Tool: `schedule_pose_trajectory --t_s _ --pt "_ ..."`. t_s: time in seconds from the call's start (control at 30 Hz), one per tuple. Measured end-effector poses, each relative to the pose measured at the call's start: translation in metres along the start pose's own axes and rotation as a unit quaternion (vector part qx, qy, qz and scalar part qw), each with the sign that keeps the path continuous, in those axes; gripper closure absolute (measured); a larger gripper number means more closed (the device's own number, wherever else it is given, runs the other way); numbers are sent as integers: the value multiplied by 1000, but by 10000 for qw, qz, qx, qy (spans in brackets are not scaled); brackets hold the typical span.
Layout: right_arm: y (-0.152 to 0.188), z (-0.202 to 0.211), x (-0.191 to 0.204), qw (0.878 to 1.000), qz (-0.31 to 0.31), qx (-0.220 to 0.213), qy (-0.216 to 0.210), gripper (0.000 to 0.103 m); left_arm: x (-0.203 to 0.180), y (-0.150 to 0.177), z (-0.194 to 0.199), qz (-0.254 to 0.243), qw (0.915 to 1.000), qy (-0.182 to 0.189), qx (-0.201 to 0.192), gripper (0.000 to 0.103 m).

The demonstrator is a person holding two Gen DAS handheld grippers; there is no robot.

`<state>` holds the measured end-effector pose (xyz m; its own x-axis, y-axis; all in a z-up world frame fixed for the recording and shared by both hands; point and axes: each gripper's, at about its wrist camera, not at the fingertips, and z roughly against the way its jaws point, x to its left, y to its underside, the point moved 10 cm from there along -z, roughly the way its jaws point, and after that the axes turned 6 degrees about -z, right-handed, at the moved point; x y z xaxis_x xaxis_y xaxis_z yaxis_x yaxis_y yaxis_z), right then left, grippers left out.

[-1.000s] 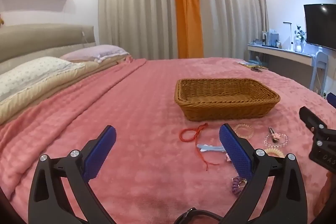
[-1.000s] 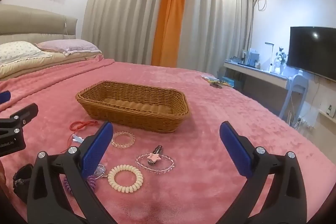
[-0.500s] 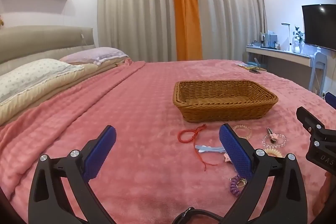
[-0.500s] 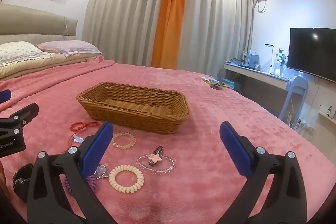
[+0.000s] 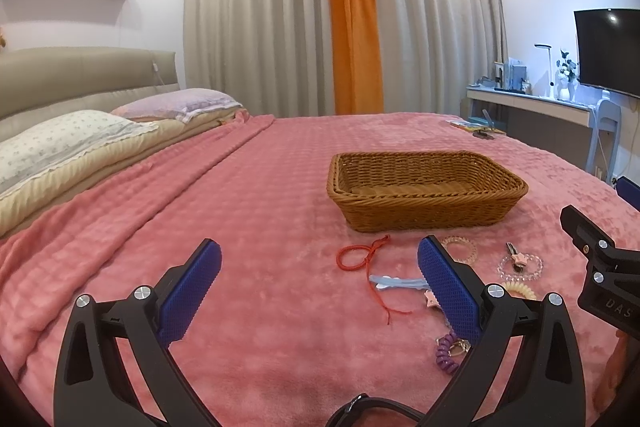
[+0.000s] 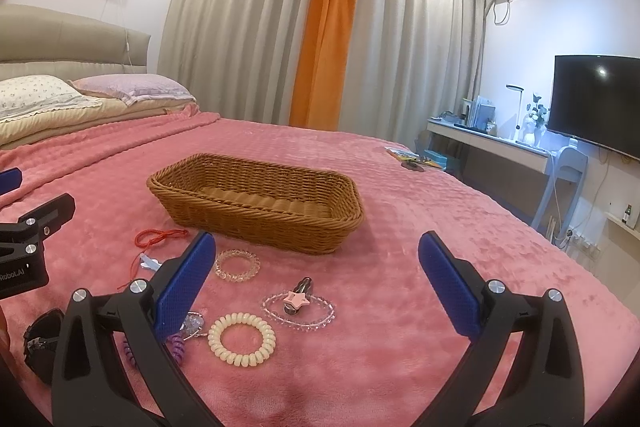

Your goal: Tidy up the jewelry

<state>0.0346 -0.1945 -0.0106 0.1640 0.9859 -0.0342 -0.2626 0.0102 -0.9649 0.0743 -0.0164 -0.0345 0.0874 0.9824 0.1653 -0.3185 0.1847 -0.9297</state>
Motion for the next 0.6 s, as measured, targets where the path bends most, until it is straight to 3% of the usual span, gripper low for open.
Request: schedule_pose_trajectory --t_s 0.6 --pt "1 0 0 10000 5 -5 -10 6 -3 0 6 -5 10000 52 -14 7"
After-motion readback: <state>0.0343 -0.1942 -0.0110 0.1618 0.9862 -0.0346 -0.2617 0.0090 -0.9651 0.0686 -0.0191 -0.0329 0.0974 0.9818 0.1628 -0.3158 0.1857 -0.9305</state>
